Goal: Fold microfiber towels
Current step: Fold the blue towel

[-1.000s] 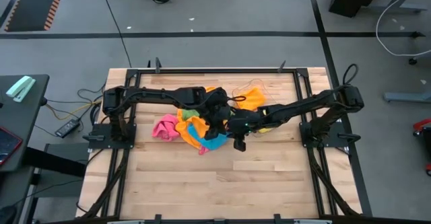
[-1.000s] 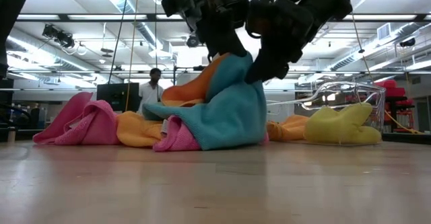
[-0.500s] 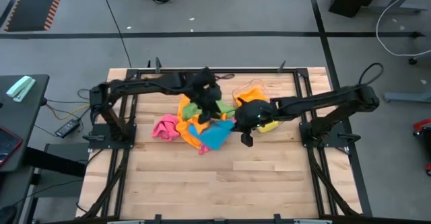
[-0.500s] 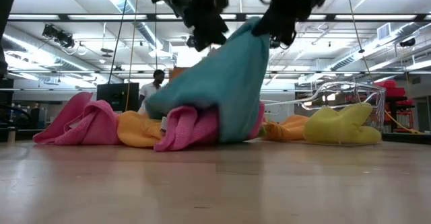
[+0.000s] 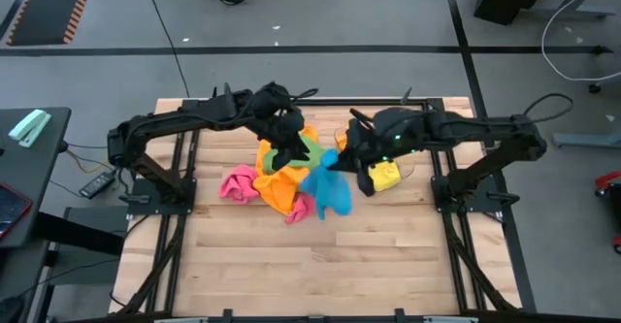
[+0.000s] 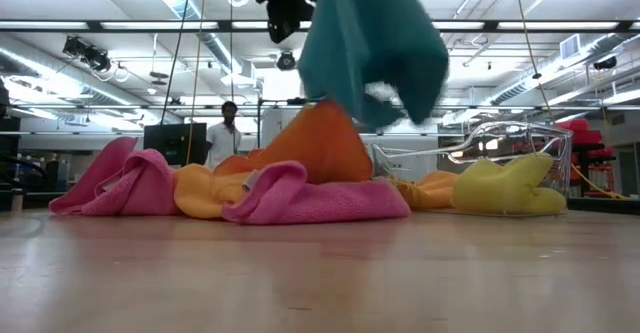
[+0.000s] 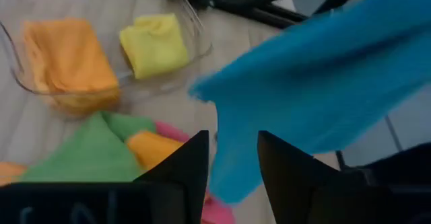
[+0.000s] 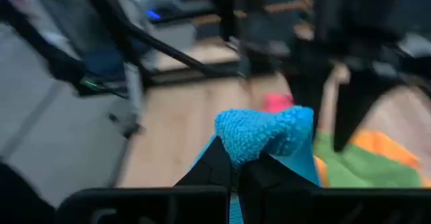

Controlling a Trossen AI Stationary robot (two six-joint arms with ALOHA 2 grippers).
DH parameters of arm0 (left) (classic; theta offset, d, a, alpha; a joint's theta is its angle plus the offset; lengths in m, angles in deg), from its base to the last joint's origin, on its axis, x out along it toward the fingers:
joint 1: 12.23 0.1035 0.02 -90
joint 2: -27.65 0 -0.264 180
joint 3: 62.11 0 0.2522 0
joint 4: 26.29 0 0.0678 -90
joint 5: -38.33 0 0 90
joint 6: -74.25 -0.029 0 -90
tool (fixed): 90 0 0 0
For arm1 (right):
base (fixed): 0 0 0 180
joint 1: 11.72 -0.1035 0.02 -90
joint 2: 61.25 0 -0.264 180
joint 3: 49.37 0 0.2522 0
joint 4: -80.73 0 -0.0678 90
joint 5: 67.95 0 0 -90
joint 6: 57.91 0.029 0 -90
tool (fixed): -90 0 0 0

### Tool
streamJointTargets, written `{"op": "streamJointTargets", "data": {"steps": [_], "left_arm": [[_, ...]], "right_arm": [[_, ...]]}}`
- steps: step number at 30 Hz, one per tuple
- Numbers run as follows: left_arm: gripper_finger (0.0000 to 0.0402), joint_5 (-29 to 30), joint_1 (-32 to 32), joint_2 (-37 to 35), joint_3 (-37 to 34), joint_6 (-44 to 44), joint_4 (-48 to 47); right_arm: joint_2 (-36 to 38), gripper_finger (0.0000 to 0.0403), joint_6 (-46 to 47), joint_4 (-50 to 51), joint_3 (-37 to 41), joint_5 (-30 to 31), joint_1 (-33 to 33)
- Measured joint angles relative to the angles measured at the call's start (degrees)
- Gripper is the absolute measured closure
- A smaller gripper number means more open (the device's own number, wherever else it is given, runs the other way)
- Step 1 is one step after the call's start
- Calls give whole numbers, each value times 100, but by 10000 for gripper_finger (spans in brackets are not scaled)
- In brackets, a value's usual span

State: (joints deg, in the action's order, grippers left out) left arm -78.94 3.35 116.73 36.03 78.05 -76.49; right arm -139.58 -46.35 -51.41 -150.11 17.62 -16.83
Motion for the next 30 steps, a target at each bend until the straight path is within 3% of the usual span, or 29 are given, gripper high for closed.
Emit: {"op": "streamJointTargets", "data": {"steps": [6, 9, 13, 16, 23, 30], "left_arm": [[273, -89, -478, 5, 0, 312, -82], [272, -85, -779, 13, 0, 369, -85], [274, 289, -1248, 15, 0, 599, -67], [279, 839, -1630, 55, 0, 605, -27], [285, 1902, -2322, 465, -4, 748, 282], [285, 2122, -2726, 1299, -3, 1603, 1012]], "right_arm": [[4, 392, 508, 77, -272, -237, -723], [-53, 392, 572, 474, -57, 85, -1251], [-194, 392, 769, 628, 867, 624, -1780], [-146, 391, 1208, 380, 1637, 686, -1923], [-145, 388, 2357, 431, 2984, 572, -2211], [-143, 386, 3499, 356, 3816, 202, -2516]]}}
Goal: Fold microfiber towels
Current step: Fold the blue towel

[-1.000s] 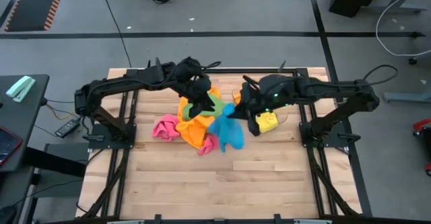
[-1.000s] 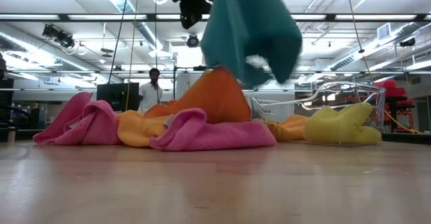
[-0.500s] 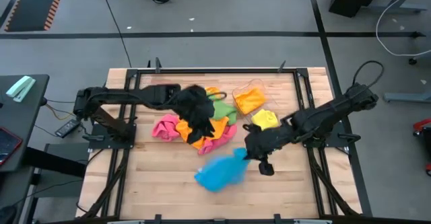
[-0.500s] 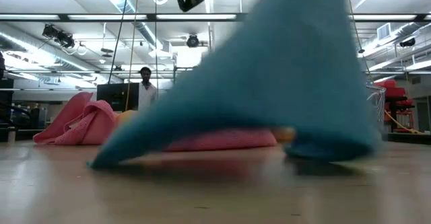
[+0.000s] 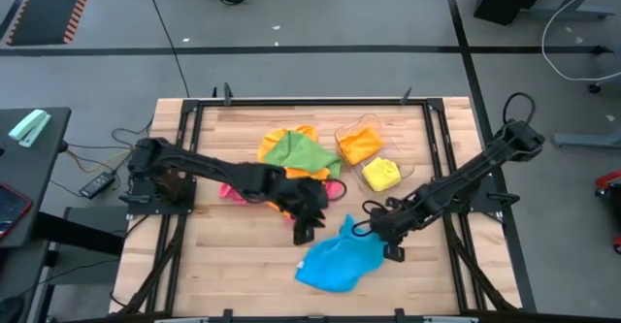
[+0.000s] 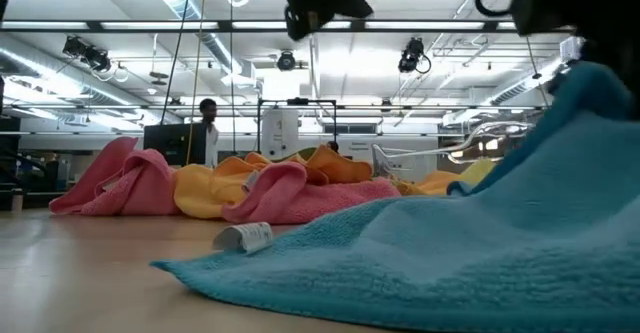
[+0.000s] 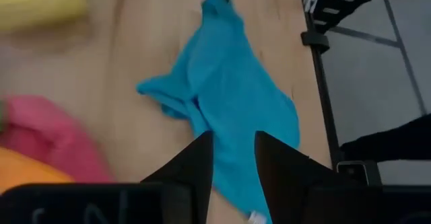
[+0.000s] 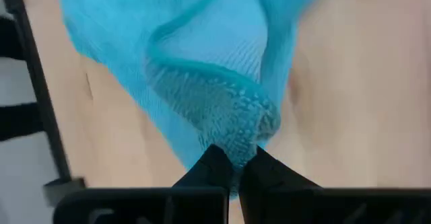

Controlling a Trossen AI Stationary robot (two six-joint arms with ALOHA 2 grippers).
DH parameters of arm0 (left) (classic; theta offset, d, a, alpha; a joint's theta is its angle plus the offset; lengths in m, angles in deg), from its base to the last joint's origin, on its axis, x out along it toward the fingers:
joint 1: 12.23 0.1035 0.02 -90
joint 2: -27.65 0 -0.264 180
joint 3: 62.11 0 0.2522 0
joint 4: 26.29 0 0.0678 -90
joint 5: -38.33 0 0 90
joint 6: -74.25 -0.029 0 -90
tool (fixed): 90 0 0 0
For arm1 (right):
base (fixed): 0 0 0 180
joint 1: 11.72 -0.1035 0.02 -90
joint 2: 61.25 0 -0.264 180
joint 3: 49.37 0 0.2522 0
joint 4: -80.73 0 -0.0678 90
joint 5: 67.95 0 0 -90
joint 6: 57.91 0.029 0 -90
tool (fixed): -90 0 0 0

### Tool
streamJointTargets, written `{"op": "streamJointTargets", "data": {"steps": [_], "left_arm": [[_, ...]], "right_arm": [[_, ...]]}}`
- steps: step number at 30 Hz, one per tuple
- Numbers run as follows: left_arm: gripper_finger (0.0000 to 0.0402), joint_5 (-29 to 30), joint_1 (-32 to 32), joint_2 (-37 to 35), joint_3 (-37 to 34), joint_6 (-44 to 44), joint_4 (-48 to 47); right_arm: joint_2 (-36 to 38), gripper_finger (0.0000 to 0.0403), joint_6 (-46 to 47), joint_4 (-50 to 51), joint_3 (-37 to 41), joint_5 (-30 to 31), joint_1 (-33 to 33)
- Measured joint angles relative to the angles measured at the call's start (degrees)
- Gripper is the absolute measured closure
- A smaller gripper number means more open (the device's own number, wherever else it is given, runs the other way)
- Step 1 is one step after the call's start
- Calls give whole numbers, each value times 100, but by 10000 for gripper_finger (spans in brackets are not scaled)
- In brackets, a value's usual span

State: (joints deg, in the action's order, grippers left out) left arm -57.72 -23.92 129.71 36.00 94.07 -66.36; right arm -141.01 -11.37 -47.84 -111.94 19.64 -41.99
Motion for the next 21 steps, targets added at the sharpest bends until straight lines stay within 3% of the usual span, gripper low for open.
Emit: {"op": "streamJointTargets", "data": {"steps": [10, 21], "left_arm": [[291, 23, -350, 1277, -1, 888, 330], [254, 161, -470, 1955, 3, 1778, 636]], "right_arm": [[0, 371, 1580, -61, 762, -511, -113], [0, 225, 2018, -138, 1240, -621, -132]]}}
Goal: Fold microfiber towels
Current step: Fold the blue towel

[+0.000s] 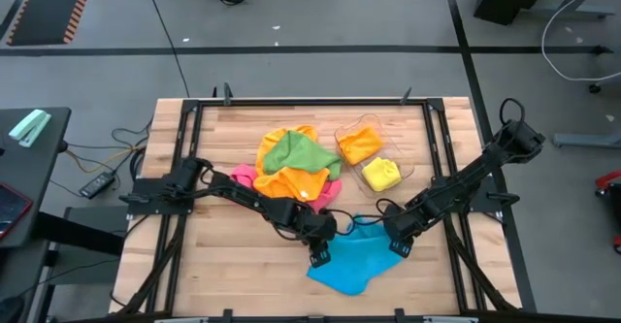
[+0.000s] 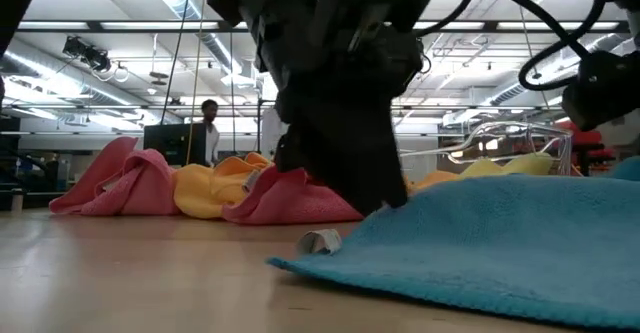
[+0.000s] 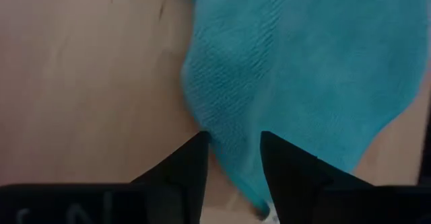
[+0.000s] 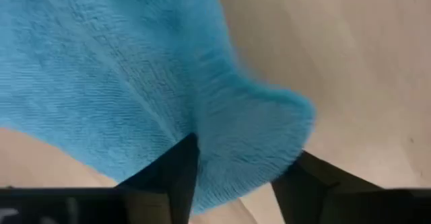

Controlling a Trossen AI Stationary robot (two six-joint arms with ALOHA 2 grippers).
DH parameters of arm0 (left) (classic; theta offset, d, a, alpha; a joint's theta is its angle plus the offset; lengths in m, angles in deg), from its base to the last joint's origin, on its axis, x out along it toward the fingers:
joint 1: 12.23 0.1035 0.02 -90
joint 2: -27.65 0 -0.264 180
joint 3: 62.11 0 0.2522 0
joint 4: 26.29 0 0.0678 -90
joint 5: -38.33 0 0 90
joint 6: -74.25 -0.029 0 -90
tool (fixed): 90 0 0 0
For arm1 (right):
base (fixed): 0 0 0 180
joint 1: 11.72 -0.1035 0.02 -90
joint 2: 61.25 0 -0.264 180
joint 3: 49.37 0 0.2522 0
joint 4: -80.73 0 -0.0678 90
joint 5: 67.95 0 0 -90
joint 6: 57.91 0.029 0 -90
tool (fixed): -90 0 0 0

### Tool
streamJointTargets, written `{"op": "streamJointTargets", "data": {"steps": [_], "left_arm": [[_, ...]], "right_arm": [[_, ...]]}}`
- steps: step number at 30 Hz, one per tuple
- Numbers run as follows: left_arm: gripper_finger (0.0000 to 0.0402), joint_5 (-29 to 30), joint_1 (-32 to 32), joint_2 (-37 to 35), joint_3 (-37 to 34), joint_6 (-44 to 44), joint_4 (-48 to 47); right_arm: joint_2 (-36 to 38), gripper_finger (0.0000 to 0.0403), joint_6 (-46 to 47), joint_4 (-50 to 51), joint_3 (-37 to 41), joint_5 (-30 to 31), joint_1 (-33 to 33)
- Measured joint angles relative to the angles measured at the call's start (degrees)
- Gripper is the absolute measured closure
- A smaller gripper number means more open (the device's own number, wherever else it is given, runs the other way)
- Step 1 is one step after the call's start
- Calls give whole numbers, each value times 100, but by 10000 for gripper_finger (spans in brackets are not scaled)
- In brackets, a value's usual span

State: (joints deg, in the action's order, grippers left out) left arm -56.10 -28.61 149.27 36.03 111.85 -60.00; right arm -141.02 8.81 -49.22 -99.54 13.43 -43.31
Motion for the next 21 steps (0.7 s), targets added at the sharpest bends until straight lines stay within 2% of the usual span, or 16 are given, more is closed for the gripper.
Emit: {"op": "streamJointTargets", "data": {"steps": [4, 9, 10, 16, 18, 21], "left_arm": [[273, 17, 1, 78, 3, 77, 68], [379, -112, -50, 72, -2, 34, 316], [388, -208, -57, 64, -4, 40, 414], [391, -420, -94, -314, 2, 0, 461], [394, -467, -87, -493, -7, -93, 595], [386, -465, -83, -791, 4, -344, 773]], "right_arm": [[0, 208, -130, -174, -92, 151, 0], [82, 208, -312, 133, -254, -7, 0], [136, 209, -349, 152, -275, -34, -2], [662, 209, -399, 457, -394, -28, -4], [903, 209, -398, 291, -422, 235, -12], [1227, 209, -645, -468, -439, 958, -67]]}}
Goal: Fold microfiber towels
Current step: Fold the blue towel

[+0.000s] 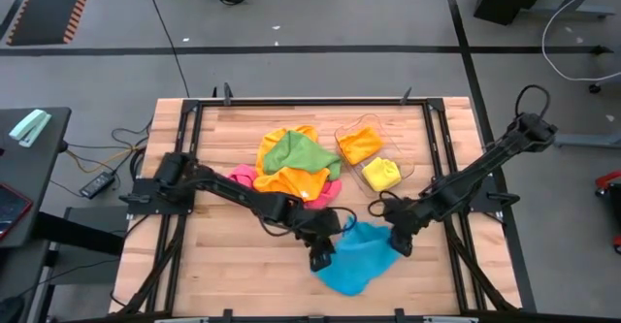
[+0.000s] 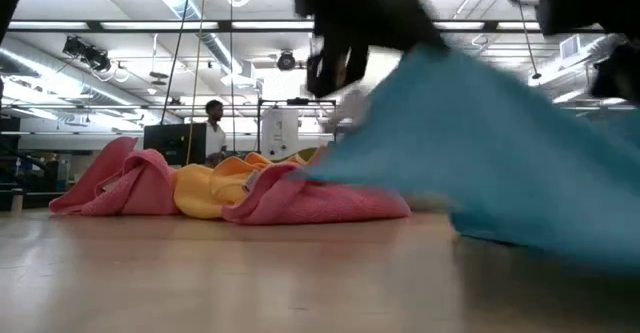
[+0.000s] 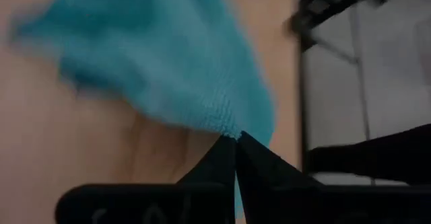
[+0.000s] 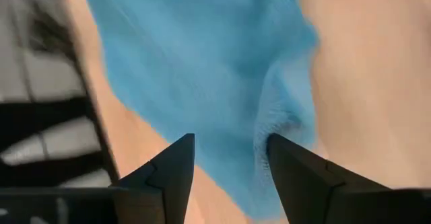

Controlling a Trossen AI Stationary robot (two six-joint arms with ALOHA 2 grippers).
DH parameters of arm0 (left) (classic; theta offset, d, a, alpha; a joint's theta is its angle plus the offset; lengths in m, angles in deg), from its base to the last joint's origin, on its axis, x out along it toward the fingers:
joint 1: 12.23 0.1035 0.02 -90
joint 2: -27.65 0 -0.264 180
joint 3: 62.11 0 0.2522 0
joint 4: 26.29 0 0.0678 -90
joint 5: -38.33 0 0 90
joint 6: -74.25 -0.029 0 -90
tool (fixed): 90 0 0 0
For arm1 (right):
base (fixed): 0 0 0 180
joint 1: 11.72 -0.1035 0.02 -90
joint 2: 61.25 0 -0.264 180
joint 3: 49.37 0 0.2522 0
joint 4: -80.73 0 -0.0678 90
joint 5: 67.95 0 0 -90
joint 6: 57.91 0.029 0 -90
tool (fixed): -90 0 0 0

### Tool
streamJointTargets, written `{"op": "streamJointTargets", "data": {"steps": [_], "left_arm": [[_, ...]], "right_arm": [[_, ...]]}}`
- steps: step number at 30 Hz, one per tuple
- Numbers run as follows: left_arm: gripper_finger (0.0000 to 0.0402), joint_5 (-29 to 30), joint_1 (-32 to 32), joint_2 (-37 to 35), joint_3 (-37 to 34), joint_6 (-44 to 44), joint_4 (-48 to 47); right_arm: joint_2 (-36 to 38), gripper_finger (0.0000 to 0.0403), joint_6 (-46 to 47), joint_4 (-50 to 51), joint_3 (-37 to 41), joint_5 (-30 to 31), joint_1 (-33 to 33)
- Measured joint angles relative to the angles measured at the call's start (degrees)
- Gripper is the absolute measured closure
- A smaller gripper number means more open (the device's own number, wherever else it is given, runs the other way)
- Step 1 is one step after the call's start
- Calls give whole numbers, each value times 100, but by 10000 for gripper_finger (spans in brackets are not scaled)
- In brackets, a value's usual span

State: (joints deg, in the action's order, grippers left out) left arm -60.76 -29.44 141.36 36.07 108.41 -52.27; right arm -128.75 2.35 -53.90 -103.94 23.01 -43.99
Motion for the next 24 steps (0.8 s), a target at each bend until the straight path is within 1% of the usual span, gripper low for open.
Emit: {"op": "streamJointTargets", "data": {"steps": [2, 4, 8, 10, 12, 16, 20, 24], "left_arm": [[379, -4, 34, -100, 9, -18, 20], [377, -22, 42, -174, -10, 24, -122], [392, -37, 44, -212, -6, 207, -13], [394, -39, 42, -212, -6, 324, 172], [389, -42, 42, -212, -6, 425, 319], [376, -37, 55, -214, -6, 422, 444], [388, 55, 129, -214, -6, 429, 565], [393, 168, 232, -214, -6, 531, 763]], "right_arm": [[102, 209, -217, -407, -4, 503, -27], [81, 209, -342, -607, -6, 804, 9], [-135, 209, -468, -521, -5, 843, 188], [-229, 209, -502, -499, -1, 753, 249], [-266, 209, -726, -811, 0, 608, 272], [-249, 209, -1255, -1710, 0, 607, 194], [-248, 209, -1748, -2498, 0, 626, 170], [-248, 209, -1809, -2811, 0, 629, 171]]}}
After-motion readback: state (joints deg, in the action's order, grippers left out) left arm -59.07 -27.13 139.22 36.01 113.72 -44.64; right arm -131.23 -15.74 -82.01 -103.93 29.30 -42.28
